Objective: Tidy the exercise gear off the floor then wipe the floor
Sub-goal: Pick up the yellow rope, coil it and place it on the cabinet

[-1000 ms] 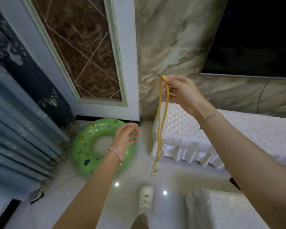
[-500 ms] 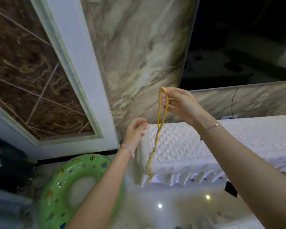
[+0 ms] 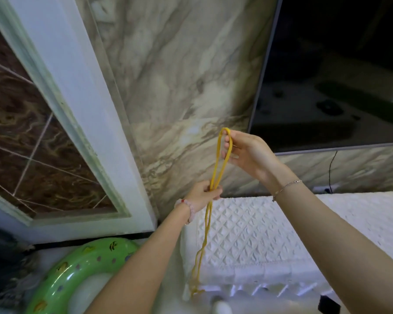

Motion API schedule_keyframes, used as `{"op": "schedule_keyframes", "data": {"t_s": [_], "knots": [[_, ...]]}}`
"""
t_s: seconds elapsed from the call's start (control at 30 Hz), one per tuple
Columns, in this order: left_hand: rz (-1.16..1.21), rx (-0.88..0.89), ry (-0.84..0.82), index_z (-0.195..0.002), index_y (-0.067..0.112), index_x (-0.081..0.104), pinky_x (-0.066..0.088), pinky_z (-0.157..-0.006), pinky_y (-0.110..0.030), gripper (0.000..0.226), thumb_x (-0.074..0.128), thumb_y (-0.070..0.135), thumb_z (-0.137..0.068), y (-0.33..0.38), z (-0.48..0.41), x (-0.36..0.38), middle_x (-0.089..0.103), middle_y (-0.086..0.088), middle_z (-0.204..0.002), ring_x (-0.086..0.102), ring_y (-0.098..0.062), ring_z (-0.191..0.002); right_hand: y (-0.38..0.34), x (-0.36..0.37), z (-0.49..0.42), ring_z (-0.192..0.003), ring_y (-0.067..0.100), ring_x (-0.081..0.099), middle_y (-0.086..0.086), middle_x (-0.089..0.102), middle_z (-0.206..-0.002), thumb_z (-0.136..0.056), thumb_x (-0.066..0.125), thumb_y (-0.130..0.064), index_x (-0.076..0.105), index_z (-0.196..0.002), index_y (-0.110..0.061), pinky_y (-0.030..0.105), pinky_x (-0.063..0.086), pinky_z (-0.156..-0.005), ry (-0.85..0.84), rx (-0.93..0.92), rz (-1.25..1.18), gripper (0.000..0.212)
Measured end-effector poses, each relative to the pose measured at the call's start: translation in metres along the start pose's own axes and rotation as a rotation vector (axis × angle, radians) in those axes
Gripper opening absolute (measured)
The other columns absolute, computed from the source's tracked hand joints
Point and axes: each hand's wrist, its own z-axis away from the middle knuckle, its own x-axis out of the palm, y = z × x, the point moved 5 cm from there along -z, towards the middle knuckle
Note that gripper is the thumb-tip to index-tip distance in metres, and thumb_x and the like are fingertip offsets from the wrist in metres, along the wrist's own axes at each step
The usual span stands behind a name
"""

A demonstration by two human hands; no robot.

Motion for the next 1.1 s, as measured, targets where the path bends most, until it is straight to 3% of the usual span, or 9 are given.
{"op": "schedule_keyframes", "data": {"t_s": [0.07,0.2,0.37,0.57,0.73,0.87,0.93,1.03,1.1], "knots": [[0.078,-0.014,0.037,-0.076,0.016,0.062,0.048,-0.073,-0.03,0.018,0.055,0.015,-0.092,-0.003,-0.018,-0.009,0.054,0.009,-0.055,0.053,0.003,-0.05,-0.009,-0.021,-0.023,-0.072,0.008,0.056,-0.005,0.059,-0.077,-0.096,0.047,-0.014,0.062,-0.104,-0.011,0.029,0.05,-0.078,0.058,-0.005,0.0,0.016],[0.707,-0.071,0.22,-0.074,0.014,0.051,0.052,-0.064,-0.028,0.025,0.045,0.022,-0.097,0.001,-0.044,-0.036,0.042,0.009,-0.052,0.043,-0.003,-0.046,-0.006,-0.05,-0.055,-0.073,0.004,0.06,-0.008,0.061,-0.074,-0.1,0.038,-0.012,0.061,-0.096,-0.016,0.029,0.048,-0.086,0.139,0.036,-0.002,0.023],[1.138,-0.017,0.37,-0.077,0.02,0.053,0.049,-0.081,-0.033,0.024,0.045,0.033,-0.095,0.006,-0.082,-0.081,0.059,0.002,-0.091,0.059,-0.014,-0.102,0.047,-0.056,-0.073,-0.083,0.01,0.06,-0.001,0.068,-0.079,-0.099,0.036,-0.005,0.056,-0.09,-0.011,0.035,0.048,-0.089,0.169,0.199,-0.111,0.023],[1.329,-0.019,0.336,-0.063,0.02,0.056,0.038,-0.097,-0.042,0.041,0.038,0.034,-0.098,0.026,-0.103,-0.079,0.069,0.008,-0.065,0.069,-0.009,-0.068,0.107,-0.042,-0.076,-0.085,0.011,0.068,0.003,0.068,-0.09,-0.098,0.035,-0.004,0.055,-0.089,-0.01,0.03,0.058,-0.066,0.109,0.385,-0.206,0.024],[1.321,-0.025,0.159,-0.071,0.022,0.044,0.047,-0.08,-0.037,0.033,0.034,0.036,-0.099,0.043,-0.117,-0.079,0.052,0.009,-0.057,0.051,-0.004,-0.049,0.12,-0.042,-0.097,-0.129,0.028,0.046,0.005,0.058,-0.116,-0.096,0.041,-0.016,0.055,-0.12,-0.011,0.053,0.032,-0.109,0.16,0.327,-0.079,0.028],[1.242,0.029,0.095,-0.078,0.022,0.046,0.053,-0.067,-0.027,0.024,0.037,0.03,-0.097,0.054,-0.122,-0.097,0.053,0.008,-0.062,0.051,-0.005,-0.051,0.118,-0.012,-0.104,-0.083,0.023,0.061,0.006,0.07,-0.085,-0.097,0.035,-0.021,0.057,-0.092,-0.014,0.036,0.041,-0.087,0.037,0.333,-0.007,0.024],[1.247,0.036,0.12,-0.078,0.021,0.047,0.052,-0.06,-0.023,0.017,0.042,0.027,-0.093,0.051,-0.121,-0.113,0.054,0.007,-0.062,0.052,-0.006,-0.051,0.121,0.001,-0.107,-0.065,0.018,0.059,0.001,0.059,-0.063,-0.099,0.033,-0.024,0.053,-0.085,-0.015,0.034,0.044,-0.087,0.009,0.321,-0.052,0.026],[1.294,0.045,0.177,-0.077,0.022,0.046,0.045,-0.048,-0.015,0.017,0.042,0.027,-0.093,0.044,-0.12,-0.138,0.053,0.009,-0.059,0.049,-0.003,-0.045,0.127,0.005,-0.108,-0.059,0.011,0.052,-0.002,0.052,-0.063,-0.099,0.042,-0.031,0.053,-0.097,-0.014,0.031,0.048,-0.079,-0.089,0.276,0.011,0.02],[1.32,0.061,0.233,-0.074,0.025,0.044,0.038,-0.04,-0.01,0.028,0.032,0.03,-0.099,0.037,-0.12,-0.159,0.049,0.011,-0.053,0.042,0.0,-0.038,0.134,-0.004,-0.103,-0.062,0.009,0.052,-0.002,0.052,-0.067,-0.096,0.051,-0.024,0.056,-0.094,-0.016,0.026,0.045,-0.072,-0.206,0.262,0.289,0.01]]}}
